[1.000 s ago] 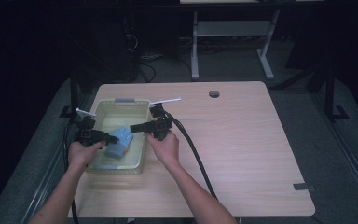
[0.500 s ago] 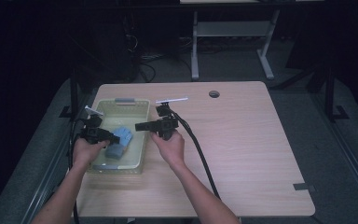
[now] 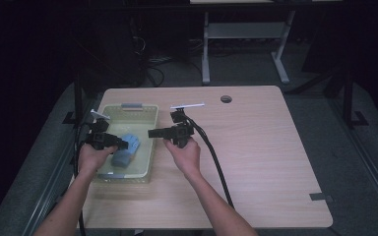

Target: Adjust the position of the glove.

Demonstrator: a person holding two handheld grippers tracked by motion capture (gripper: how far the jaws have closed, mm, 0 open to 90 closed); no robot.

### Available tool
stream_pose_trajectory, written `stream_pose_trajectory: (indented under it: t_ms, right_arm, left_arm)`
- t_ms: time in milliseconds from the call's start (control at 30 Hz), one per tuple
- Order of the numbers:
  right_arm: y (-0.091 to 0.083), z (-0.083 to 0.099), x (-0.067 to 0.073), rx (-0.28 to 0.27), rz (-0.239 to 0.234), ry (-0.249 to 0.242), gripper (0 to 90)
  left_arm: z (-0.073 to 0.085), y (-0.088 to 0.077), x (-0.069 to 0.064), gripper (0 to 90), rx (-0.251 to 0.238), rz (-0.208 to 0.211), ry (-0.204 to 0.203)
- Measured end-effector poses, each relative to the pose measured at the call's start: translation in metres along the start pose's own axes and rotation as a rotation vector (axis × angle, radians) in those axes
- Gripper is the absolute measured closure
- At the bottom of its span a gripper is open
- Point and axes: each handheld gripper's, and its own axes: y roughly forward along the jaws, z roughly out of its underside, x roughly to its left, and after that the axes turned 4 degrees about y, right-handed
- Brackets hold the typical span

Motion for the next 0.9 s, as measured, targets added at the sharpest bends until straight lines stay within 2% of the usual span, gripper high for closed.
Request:
stream_pose_trajectory:
  t_ms: [100, 167, 267, 300, 533, 633, 700, 900]
  right_arm:
    - [-0.003, -0.001, -0.001, 0.01, 0.008, 0.006, 67.3]
    - [-0.005, -0.001, -0.003, 0.005, 0.011, 0.009, 66.6]
    - [-0.008, 0.0, -0.005, 0.006, 0.014, 0.013, 65.5]
    - [-0.01, 0.0, -0.006, 0.007, 0.015, 0.015, 64.9]
    - [-0.02, -0.001, -0.013, 0.004, 0.019, 0.021, 61.7]
    - [-0.027, -0.001, -0.015, -0.004, 0.008, 0.023, 61.3]
    - [-0.03, -0.001, -0.018, -0.01, 0.011, 0.027, 60.8]
    - [-0.043, -0.001, -0.026, -0.022, 0.028, 0.03, 58.8]
  left_arm:
    - [0.001, -0.004, 0.0, 53.9, -0.022, 0.025, -0.018]
    - [0.001, -0.007, -0.001, 53.7, -0.035, 0.042, -0.009]
    - [0.001, -0.011, -0.004, 52.8, -0.06, 0.06, -0.02]
    - [0.0, -0.013, -0.004, 52.6, -0.068, 0.06, 0.0]
    - [0.001, -0.021, -0.01, 50.0, -0.113, 0.096, -0.001]
    - [0.002, -0.024, -0.012, 48.9, -0.127, 0.116, 0.017]
    - [0.002, -0.025, -0.015, 48.5, -0.139, 0.133, 0.008]
    - [0.0, -0.03, -0.024, 47.4, -0.165, 0.153, 0.044]
